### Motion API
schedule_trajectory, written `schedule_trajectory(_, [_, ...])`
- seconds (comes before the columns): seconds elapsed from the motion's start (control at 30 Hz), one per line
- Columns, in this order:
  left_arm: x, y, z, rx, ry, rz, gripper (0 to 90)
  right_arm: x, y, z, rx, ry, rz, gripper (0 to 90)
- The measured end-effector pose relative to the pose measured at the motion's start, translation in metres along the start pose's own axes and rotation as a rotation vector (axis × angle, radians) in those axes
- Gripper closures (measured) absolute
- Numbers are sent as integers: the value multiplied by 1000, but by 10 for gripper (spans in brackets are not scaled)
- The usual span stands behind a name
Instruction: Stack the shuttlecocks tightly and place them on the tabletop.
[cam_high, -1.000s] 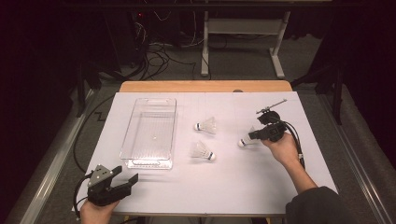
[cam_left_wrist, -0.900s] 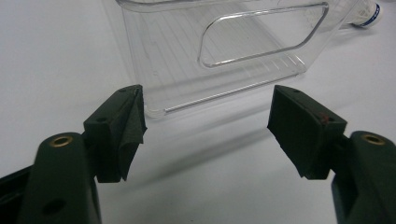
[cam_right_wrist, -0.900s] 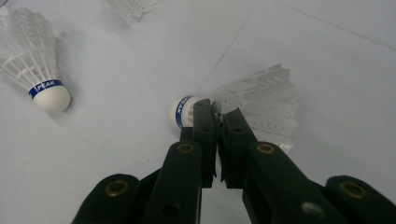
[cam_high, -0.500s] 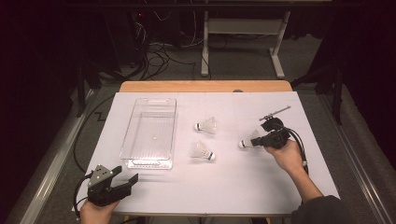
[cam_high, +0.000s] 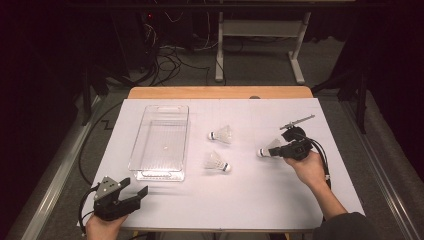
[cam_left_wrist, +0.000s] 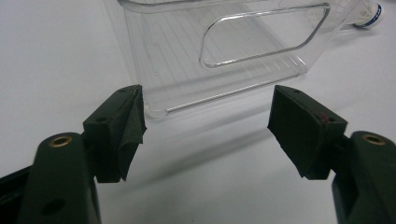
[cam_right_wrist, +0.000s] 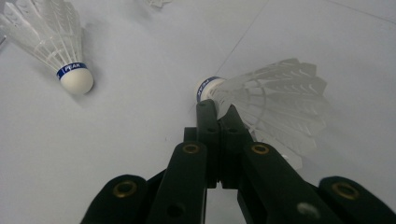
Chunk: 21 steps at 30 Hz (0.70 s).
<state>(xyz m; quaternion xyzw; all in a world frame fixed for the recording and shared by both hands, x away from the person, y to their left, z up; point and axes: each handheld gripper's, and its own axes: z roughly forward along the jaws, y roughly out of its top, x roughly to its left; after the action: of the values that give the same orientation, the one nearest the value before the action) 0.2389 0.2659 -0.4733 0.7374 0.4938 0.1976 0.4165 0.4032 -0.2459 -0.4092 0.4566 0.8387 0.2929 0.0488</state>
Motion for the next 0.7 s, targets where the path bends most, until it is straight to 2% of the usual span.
schedule_trajectory(0.43, [0,0,0,-2,1,-2,287,-1,10,-1,-34,-4,8,900])
schedule_trajectory(0.7, [0,0,0,-2,3,-1,289,0,15,1,-38,-20,2,900])
